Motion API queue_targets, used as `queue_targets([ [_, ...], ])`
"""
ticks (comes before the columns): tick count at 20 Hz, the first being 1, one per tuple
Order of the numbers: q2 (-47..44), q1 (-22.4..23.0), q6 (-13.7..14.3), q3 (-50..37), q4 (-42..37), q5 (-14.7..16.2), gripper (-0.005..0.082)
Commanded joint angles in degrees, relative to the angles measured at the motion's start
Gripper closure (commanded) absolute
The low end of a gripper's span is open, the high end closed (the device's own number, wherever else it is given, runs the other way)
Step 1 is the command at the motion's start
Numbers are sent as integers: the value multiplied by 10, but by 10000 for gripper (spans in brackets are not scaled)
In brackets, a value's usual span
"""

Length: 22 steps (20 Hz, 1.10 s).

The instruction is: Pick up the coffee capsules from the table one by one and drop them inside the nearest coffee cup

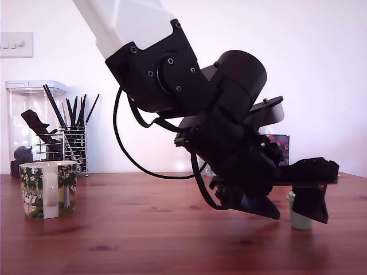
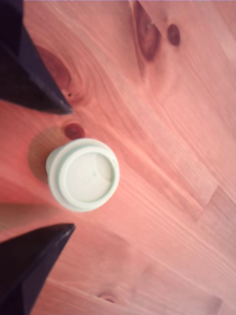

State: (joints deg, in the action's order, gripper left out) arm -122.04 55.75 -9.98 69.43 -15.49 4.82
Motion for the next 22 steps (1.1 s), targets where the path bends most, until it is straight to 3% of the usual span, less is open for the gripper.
queue_targets([
  [1, -21, 2, -1, 2, -5, 1, 385],
  [5, -21, 2, -1, 2, -5, 1, 409],
  [17, -21, 2, -1, 2, -4, 1, 612],
  [22, -21, 2, -1, 2, -6, 1, 613],
])
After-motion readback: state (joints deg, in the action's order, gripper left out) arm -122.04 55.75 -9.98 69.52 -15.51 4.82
